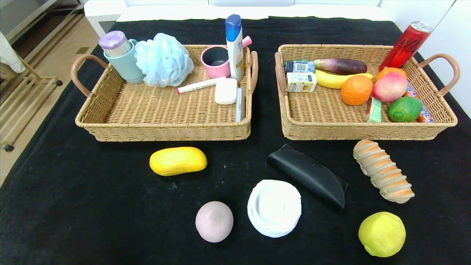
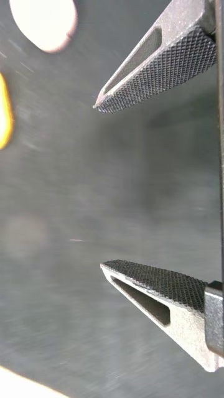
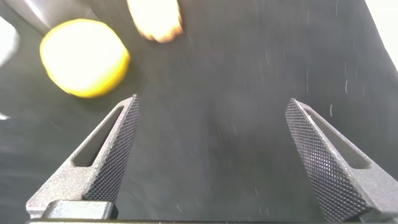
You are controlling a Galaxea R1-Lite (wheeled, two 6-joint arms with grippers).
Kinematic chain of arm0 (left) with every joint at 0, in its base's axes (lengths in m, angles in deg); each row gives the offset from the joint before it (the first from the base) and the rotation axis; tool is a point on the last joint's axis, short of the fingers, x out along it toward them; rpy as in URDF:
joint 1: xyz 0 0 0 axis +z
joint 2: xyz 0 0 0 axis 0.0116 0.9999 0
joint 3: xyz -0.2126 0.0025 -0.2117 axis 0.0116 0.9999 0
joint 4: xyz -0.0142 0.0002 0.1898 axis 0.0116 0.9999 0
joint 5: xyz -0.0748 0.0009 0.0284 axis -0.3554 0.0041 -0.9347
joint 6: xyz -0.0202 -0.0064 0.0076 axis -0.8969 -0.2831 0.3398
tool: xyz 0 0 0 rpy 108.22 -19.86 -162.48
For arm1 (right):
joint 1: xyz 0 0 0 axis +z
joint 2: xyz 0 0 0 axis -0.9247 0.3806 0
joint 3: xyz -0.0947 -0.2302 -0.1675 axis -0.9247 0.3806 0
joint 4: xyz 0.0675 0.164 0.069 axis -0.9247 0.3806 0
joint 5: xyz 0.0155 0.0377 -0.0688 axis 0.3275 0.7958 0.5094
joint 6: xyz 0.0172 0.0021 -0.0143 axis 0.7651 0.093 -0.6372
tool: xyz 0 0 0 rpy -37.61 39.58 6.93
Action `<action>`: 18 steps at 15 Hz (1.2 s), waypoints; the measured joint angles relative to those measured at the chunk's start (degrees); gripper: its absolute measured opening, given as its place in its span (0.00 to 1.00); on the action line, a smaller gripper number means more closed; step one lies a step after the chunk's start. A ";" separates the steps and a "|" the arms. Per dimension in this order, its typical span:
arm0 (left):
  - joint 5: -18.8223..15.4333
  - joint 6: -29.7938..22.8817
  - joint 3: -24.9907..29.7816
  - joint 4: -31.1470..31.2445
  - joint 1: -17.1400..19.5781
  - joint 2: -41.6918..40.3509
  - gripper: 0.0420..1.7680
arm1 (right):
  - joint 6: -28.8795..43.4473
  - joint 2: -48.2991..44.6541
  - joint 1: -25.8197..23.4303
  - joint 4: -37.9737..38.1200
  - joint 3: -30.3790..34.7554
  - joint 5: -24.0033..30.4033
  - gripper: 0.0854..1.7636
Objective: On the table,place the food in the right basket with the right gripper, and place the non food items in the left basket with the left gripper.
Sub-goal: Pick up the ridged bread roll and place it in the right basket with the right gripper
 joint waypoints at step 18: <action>-22.10 3.51 -28.70 -0.57 -15.79 40.27 0.97 | 2.05 39.78 6.42 -0.13 -28.99 20.92 0.97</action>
